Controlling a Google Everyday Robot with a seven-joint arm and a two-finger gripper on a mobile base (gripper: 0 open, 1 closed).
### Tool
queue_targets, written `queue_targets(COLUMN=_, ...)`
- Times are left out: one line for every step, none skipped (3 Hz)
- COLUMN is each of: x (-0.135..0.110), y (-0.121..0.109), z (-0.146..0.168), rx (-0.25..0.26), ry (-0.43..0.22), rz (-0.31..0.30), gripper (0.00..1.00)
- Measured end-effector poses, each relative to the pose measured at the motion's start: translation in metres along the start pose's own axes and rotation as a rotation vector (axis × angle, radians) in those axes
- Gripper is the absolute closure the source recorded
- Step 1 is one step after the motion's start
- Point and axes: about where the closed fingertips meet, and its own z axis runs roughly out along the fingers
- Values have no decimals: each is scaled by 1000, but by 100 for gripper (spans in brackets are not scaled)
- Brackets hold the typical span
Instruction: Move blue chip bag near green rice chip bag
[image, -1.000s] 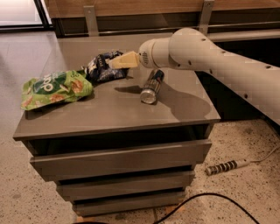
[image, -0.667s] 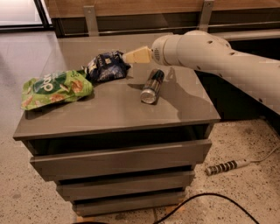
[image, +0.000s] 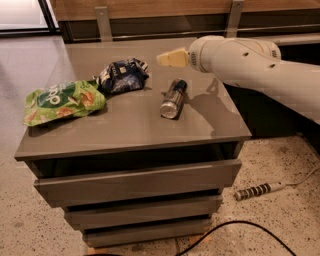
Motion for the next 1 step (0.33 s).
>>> queue_targets(x=0, y=0, z=0, rx=0, ry=0, rz=0, gripper=0)
